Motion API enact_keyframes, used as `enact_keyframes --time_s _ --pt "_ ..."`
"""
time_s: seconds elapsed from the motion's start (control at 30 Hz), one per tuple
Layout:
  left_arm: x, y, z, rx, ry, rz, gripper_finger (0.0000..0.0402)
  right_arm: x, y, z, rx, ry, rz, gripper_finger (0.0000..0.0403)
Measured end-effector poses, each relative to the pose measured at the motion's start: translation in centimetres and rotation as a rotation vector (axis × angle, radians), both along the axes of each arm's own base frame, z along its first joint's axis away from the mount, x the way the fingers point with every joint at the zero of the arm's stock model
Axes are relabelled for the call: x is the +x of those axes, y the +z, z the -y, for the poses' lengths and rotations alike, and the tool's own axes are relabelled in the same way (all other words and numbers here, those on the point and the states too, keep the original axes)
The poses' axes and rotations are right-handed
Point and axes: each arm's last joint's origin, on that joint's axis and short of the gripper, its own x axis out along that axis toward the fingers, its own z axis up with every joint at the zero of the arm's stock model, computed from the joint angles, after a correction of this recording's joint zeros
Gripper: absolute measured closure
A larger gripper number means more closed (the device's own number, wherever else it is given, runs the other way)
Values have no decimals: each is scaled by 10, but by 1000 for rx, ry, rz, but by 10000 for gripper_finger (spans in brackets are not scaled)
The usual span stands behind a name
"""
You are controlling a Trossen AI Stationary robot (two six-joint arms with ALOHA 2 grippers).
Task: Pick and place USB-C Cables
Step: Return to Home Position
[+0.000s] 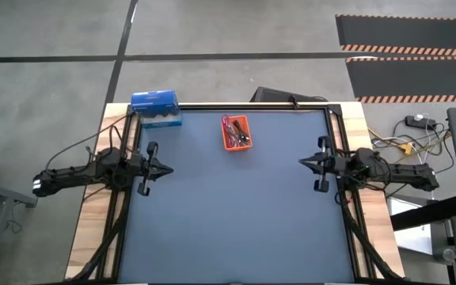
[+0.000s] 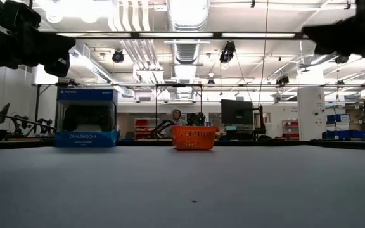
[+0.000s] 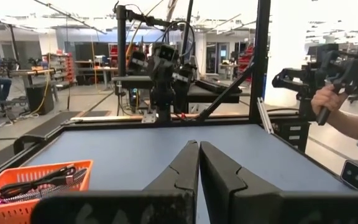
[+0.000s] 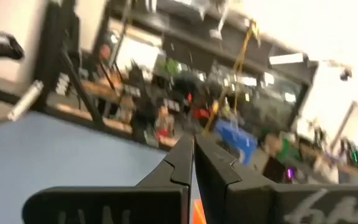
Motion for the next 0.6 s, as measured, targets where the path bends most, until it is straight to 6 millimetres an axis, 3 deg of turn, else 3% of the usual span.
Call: enact_keyframes --time_s 0.33,0.6 --pt "1 -1 0 -2 0 -17 402 0 2 -4 45 150 15 394" --pt "1 -2 0 -2 0 -18 402 0 1 -4 68 149 7 394"
